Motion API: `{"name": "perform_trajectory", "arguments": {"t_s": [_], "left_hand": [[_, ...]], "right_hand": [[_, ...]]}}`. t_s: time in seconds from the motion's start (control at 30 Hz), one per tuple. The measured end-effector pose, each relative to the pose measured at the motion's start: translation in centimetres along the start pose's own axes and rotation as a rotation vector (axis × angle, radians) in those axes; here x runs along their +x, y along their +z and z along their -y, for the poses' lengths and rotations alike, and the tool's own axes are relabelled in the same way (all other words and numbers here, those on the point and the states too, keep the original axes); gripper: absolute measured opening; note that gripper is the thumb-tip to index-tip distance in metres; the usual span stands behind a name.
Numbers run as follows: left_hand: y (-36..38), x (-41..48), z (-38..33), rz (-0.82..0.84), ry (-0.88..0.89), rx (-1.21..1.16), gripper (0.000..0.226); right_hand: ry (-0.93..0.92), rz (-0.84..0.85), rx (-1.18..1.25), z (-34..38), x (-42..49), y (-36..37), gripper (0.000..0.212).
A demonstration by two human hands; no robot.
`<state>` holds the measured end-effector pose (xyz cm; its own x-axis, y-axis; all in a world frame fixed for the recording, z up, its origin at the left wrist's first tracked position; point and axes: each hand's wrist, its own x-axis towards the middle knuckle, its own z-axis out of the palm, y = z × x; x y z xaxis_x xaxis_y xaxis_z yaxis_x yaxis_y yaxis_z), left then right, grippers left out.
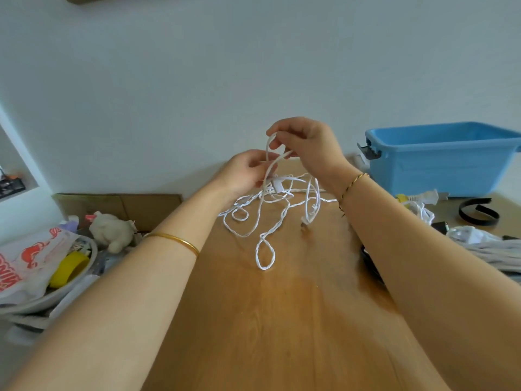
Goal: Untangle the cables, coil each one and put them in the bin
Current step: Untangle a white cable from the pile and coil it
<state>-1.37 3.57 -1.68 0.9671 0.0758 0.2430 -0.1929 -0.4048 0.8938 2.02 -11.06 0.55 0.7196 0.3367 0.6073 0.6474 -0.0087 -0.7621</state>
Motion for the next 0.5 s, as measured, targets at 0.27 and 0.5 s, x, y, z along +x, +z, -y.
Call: {"name": "perform_trajectory", "arguments": {"t_s": [0.27,0.5], "left_hand": [[-1.1,1.7,-0.7,-0.564,0.182,0.019,0.016],[-1.5,0.8,-3.2,-0.537,-0.003,0.024,0.022]], "right_hand": [[0.222,0.012,-0.457,-2.5,0.3,0.0,0.024],[0.348,0.016,-0.596,-4.6,-0.3,-0.4,0.031]]}}
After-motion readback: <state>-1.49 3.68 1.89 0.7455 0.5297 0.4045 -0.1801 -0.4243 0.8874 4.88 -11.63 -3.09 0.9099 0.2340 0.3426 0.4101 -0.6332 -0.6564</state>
